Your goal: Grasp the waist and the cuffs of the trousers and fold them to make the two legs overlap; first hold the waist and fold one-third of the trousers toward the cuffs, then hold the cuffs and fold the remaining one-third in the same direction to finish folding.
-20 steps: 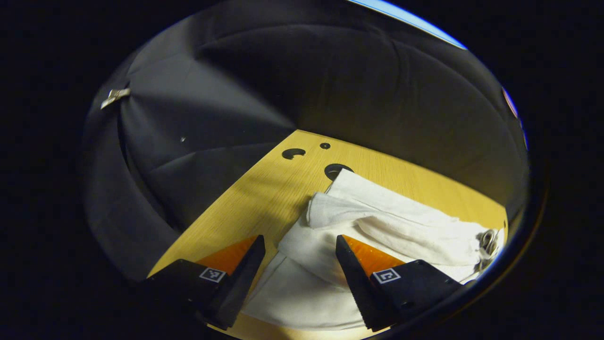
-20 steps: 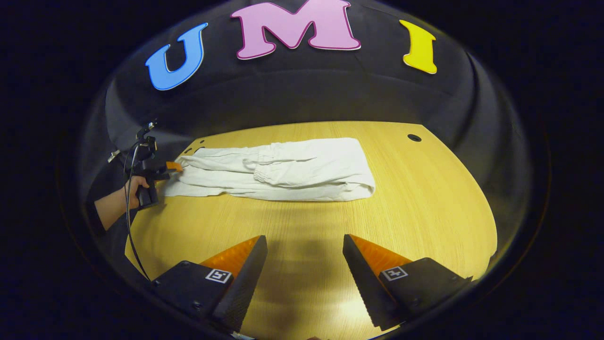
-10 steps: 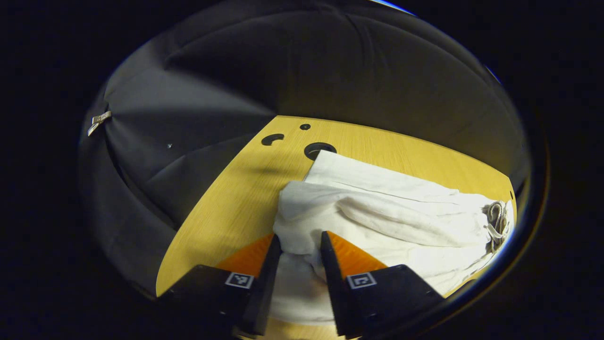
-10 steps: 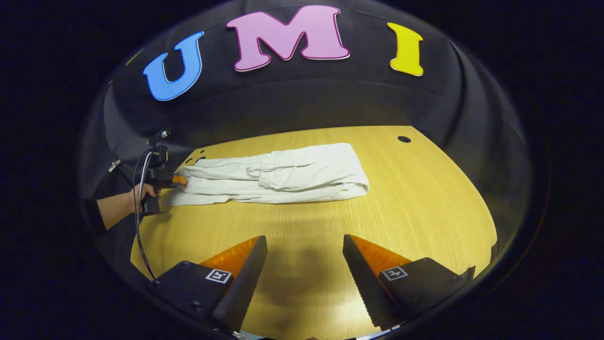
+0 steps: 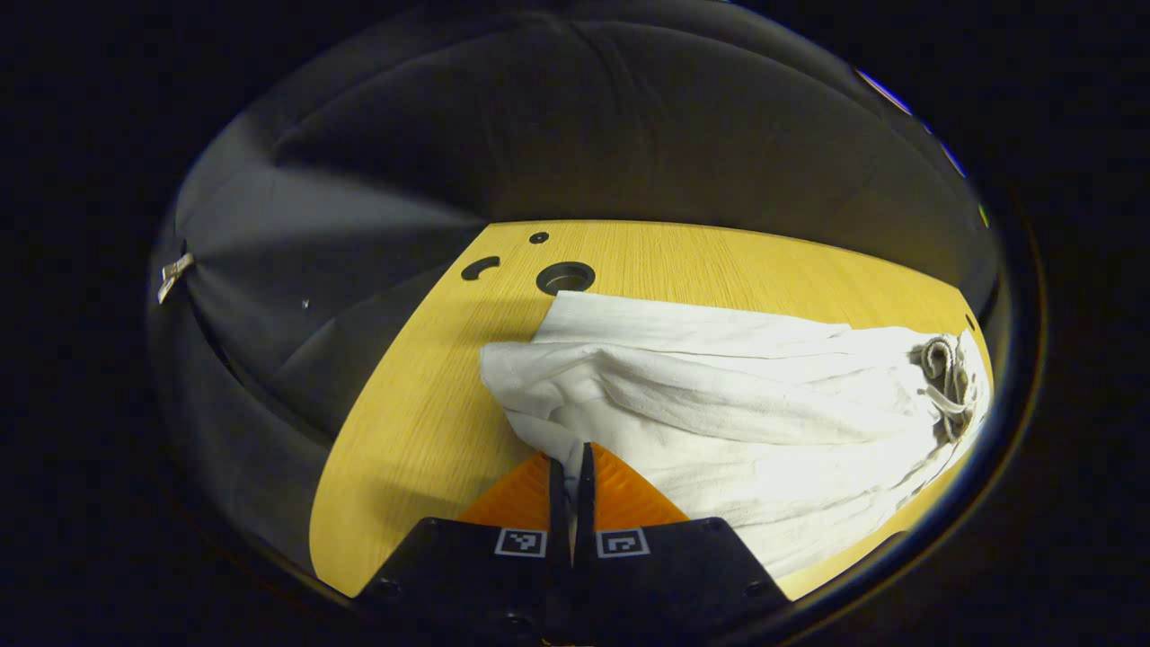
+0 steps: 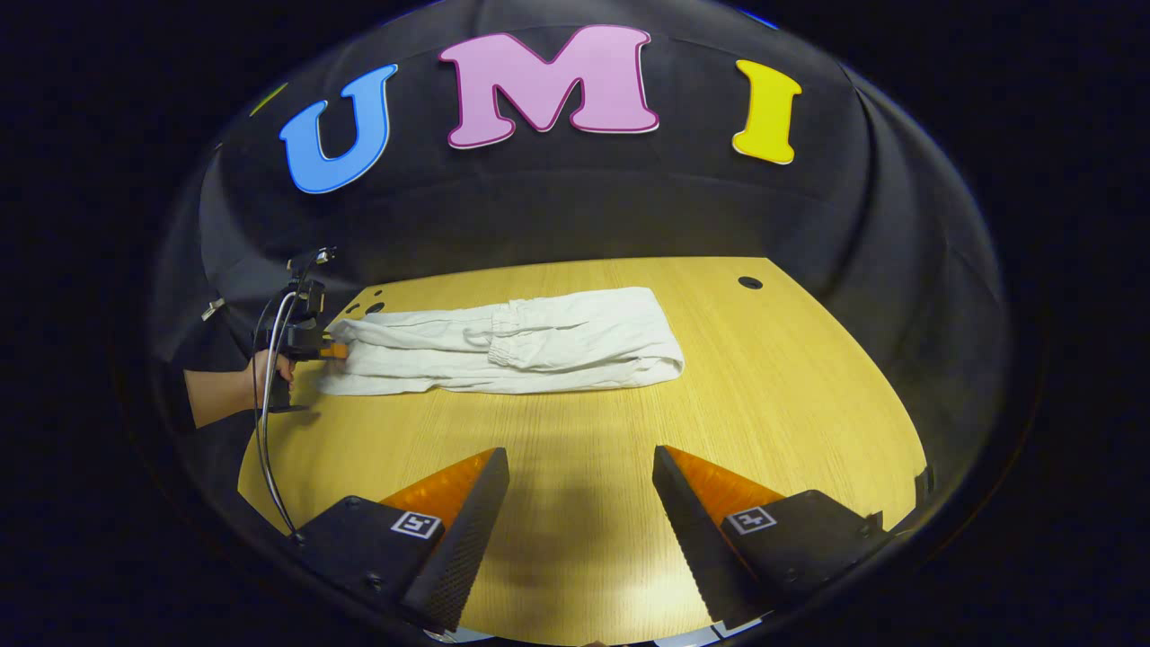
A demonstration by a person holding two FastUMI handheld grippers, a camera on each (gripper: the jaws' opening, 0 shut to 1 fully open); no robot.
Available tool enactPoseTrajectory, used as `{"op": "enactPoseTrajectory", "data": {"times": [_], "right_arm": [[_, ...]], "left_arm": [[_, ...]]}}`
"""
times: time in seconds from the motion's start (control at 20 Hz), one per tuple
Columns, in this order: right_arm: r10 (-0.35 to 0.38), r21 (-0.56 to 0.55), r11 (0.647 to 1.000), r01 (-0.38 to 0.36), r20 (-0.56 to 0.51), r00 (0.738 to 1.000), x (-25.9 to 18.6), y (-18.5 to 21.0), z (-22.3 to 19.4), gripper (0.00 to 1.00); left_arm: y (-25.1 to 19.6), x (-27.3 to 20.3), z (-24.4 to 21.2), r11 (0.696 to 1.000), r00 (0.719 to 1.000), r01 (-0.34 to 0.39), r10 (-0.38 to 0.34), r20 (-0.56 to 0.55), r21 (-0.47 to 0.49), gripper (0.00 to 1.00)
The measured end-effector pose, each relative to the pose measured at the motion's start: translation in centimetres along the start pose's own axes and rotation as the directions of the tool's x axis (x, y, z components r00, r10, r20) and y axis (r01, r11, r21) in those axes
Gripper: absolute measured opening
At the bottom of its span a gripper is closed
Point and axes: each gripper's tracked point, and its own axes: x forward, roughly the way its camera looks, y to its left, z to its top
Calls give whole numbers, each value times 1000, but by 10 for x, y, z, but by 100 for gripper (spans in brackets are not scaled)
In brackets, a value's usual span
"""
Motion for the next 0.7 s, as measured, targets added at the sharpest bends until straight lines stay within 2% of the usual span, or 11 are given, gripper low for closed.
{"op": "enactPoseTrajectory", "data": {"times": [0.1,0.25,0.4,0.7], "right_arm": [[-20,-23,1000,20,13,1000,-5,-10,-3,99],[-17,9,1000,17,10,1000,-12,-20,-9,99],[-9,41,999,10,-3,1000,-10,-34,-14,98],[23,19,1000,-24,42,999,-7,-82,15,99]], "left_arm": [[2,-8,-3,998,1000,9,-10,-10,-62,6],[-4,-31,12,975,998,52,-43,45,-216,5],[-13,-61,36,976,994,67,-47,98,-207,5],[-81,-121,96,968,973,128,-80,215,-216,5]]}}
